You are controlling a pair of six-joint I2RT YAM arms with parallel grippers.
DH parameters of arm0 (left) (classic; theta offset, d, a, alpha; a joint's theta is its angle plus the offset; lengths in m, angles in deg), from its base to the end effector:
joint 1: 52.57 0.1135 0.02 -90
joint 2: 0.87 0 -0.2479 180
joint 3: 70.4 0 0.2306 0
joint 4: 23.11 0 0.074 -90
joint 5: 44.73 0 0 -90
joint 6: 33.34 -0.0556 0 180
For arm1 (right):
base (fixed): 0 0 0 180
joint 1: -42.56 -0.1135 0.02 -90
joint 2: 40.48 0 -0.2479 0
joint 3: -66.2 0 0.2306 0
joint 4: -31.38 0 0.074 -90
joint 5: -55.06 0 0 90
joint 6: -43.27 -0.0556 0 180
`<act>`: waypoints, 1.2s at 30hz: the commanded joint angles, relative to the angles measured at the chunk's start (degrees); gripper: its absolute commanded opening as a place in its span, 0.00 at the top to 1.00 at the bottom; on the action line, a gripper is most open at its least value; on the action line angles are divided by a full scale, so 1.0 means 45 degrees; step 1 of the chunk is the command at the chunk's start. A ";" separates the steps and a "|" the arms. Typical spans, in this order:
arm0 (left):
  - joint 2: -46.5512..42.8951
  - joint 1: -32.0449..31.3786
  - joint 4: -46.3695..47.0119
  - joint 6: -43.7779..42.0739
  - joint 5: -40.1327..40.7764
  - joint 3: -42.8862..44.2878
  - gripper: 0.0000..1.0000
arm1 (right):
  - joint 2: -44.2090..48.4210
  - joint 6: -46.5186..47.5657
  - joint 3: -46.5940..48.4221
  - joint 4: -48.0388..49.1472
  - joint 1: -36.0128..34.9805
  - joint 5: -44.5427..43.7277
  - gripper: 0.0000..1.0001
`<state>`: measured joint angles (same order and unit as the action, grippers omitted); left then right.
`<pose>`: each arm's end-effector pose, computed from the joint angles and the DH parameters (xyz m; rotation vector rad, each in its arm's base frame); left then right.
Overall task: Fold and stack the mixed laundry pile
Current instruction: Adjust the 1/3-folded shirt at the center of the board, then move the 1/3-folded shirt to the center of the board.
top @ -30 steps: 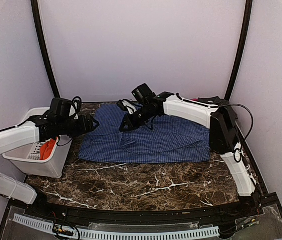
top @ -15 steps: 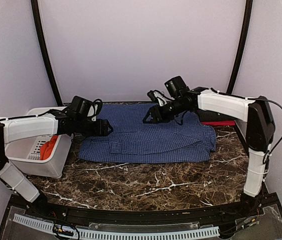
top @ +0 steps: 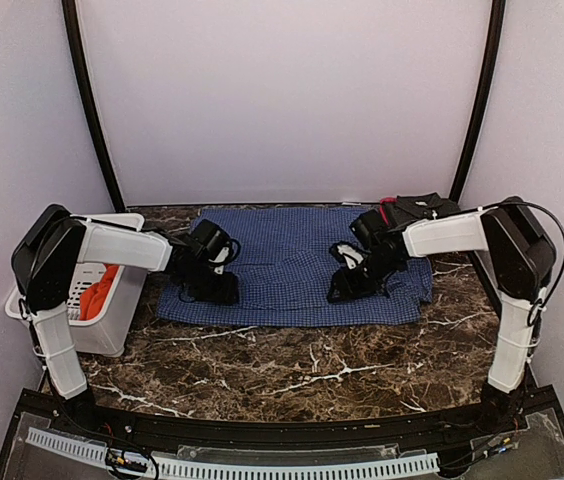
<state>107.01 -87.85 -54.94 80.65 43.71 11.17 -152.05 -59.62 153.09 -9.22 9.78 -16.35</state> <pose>0.3022 -0.2156 0.1372 0.2701 2.6286 -0.4042 0.3046 0.2172 0.1327 -0.5815 2.7361 0.6594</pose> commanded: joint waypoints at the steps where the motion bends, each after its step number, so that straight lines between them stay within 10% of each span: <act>1: -0.0235 -0.0521 -0.1358 0.0520 0.0191 -0.1029 0.49 | 0.0276 -0.0413 -0.1367 0.0301 0.0038 0.0085 0.48; 23: -0.2850 -0.6430 -0.3070 0.5698 -0.0851 -0.6179 0.55 | 0.5840 -0.6046 -0.8906 0.0937 -0.3327 0.1933 0.47; 36: -0.5785 -0.6436 -0.5639 0.7912 0.1507 -0.6766 0.53 | 0.4362 -0.3811 -0.6368 -0.1036 -0.3303 -0.0852 0.45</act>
<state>83.42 -116.73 -64.10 113.06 48.78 -14.25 -127.94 -81.48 122.95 -7.08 -5.10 -9.97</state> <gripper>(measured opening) 0.460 0.549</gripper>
